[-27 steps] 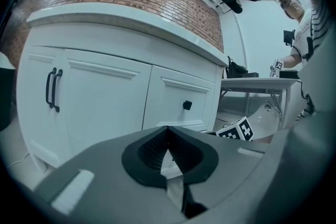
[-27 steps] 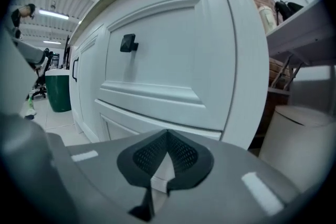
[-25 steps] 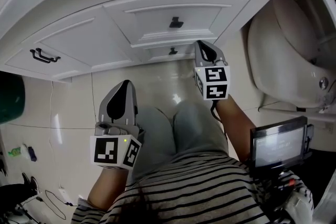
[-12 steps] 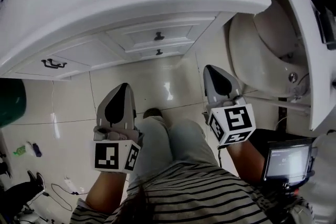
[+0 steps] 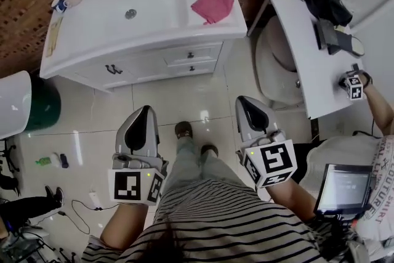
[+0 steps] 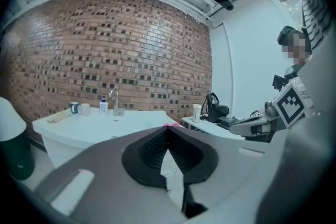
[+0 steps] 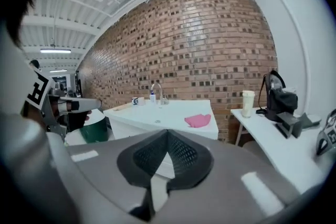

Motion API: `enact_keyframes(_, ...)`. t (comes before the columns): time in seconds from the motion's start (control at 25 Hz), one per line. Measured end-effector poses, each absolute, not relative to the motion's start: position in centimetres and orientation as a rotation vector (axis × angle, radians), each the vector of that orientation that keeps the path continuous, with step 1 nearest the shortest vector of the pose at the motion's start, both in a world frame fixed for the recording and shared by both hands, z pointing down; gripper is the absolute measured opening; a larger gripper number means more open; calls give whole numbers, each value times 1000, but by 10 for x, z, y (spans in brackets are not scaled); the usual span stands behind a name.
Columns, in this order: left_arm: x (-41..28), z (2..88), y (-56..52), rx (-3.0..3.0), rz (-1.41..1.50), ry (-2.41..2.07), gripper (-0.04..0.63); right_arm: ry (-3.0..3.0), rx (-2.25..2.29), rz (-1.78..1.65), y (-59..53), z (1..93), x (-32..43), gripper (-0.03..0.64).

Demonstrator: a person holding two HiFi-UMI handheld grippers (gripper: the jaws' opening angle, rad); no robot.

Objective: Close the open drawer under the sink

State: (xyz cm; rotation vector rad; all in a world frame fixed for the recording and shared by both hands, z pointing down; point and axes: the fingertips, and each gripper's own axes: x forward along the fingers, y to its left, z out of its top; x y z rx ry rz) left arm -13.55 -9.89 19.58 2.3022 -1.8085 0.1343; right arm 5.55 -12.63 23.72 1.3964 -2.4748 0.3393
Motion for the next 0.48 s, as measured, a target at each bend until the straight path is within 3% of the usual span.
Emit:
enact_keyframes(0.2, -134, 143, -27, 2302, 126, -1822, 14, -2573, 1387, 338, -63, 164, 58, -2)
enact_keyframes(0.48, -158, 125, 56, 2325, 74, -1833, 14, -2594, 1468, 258, 13, 130, 42, -2)
